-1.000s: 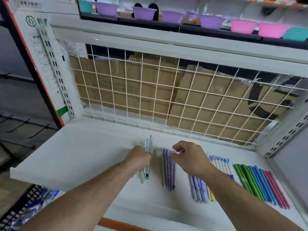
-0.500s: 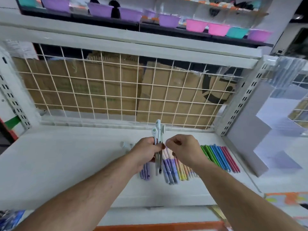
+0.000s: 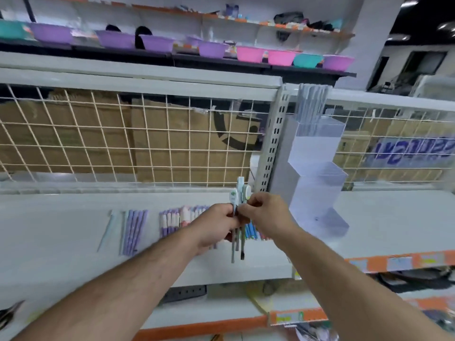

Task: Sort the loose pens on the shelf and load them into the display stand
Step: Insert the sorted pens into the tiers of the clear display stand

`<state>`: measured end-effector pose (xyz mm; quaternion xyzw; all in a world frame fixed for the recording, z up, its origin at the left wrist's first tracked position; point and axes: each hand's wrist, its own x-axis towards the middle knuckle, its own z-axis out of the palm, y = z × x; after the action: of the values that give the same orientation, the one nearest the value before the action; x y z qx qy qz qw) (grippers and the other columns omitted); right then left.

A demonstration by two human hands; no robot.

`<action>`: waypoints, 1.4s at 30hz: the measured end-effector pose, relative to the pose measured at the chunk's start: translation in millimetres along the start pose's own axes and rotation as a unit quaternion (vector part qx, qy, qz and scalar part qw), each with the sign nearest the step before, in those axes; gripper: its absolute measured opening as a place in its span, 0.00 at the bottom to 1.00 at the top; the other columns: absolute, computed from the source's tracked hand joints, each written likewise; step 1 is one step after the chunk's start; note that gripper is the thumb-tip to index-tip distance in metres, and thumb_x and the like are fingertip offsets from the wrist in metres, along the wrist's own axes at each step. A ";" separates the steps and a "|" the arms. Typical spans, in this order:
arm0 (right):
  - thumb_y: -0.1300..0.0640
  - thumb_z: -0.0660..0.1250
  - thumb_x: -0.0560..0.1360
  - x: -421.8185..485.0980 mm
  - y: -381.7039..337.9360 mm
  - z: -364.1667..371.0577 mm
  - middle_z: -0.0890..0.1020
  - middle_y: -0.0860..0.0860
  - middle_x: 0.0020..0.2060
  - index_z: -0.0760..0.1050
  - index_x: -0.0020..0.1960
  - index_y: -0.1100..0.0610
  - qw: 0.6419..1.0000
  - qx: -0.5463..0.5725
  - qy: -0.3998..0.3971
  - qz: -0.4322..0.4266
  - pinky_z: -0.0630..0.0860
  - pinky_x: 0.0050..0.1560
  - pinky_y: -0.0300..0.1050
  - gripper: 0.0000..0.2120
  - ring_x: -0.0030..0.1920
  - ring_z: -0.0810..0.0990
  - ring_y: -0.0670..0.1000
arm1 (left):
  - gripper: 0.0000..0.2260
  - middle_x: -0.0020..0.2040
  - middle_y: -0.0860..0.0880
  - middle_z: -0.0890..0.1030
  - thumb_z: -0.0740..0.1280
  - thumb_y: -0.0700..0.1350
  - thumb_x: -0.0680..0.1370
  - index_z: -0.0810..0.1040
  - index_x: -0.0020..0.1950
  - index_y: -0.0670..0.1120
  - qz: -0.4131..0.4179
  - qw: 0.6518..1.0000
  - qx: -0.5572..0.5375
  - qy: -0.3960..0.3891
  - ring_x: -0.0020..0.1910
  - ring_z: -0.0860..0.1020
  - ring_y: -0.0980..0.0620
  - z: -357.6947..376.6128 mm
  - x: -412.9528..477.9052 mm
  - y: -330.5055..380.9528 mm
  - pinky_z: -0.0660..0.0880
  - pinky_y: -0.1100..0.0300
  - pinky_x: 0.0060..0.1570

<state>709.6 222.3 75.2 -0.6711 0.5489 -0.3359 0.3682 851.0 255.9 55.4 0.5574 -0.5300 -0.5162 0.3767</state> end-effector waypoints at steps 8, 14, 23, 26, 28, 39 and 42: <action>0.59 0.73 0.72 2.2 36.9 -93.5 0.74 0.46 0.23 0.74 0.31 0.57 0.999 0.032 0.004 -0.009 0.68 0.28 0.39 0.13 0.24 0.70 0.45 | 0.06 0.44 0.41 0.82 0.62 0.38 0.82 0.79 0.50 0.41 0.029 0.999 0.015 -0.012 0.44 0.81 0.41 86.1 22.9 40.2 0.77 0.51 0.44; 0.60 0.74 0.72 24.6 46.3 -132.6 0.76 0.57 0.28 0.75 0.38 0.67 0.997 0.075 -0.011 -0.001 0.69 0.27 0.40 0.12 0.26 0.71 0.50 | 0.09 0.44 0.42 0.85 0.60 0.36 0.82 0.79 0.53 0.36 0.041 0.998 0.019 -0.044 0.44 0.84 0.46 106.7 56.6 64.0 0.82 0.53 0.45; 0.63 0.74 0.74 82.9 33.9 -177.9 0.77 0.59 0.28 0.75 0.41 0.74 0.995 0.091 0.025 -0.045 0.74 0.27 0.41 0.13 0.28 0.76 0.54 | 0.09 0.48 0.40 0.86 0.59 0.36 0.82 0.79 0.53 0.39 0.089 0.995 0.024 -0.043 0.46 0.85 0.45 111.6 122.8 113.2 0.78 0.63 0.36; 0.64 0.73 0.75 98.2 30.8 -187.1 0.77 0.58 0.27 0.75 0.41 0.73 0.994 0.080 0.037 -0.062 0.74 0.27 0.41 0.13 0.27 0.76 0.53 | 0.09 0.49 0.39 0.85 0.59 0.35 0.83 0.79 0.51 0.40 0.111 0.993 0.023 -0.044 0.42 0.85 0.46 114.1 138.2 123.9 0.76 0.66 0.32; 0.63 0.73 0.75 108.6 30.9 -191.2 0.77 0.57 0.27 0.76 0.41 0.73 0.994 0.081 0.043 -0.064 0.74 0.27 0.41 0.13 0.26 0.77 0.52 | 0.09 0.49 0.39 0.85 0.59 0.35 0.83 0.79 0.51 0.40 0.119 0.992 0.024 -0.041 0.42 0.84 0.46 114.6 146.7 128.9 0.77 0.64 0.33; 0.60 0.73 0.75 164.2 26.5 -235.0 0.80 0.53 0.29 0.78 0.41 0.66 0.995 0.041 0.023 -0.092 0.73 0.28 0.39 0.10 0.25 0.77 0.46 | 0.09 0.48 0.39 0.85 0.61 0.40 0.84 0.78 0.57 0.38 0.102 0.994 -0.018 0.019 0.46 0.85 0.40 133.7 191.3 155.2 0.82 0.44 0.51; 0.58 0.72 0.77 178.5 22.4 -253.8 0.82 0.56 0.34 0.77 0.42 0.63 0.993 0.047 0.016 -0.110 0.76 0.30 0.42 0.10 0.29 0.80 0.47 | 0.08 0.47 0.38 0.85 0.61 0.43 0.84 0.76 0.58 0.40 0.088 0.993 -0.047 0.063 0.46 0.85 0.40 141.3 201.8 156.4 0.82 0.44 0.48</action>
<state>512.2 12.0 191.9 -0.7035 0.4613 -0.4107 0.3515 662.5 52.0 145.2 0.5213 -0.5274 -0.4696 0.4791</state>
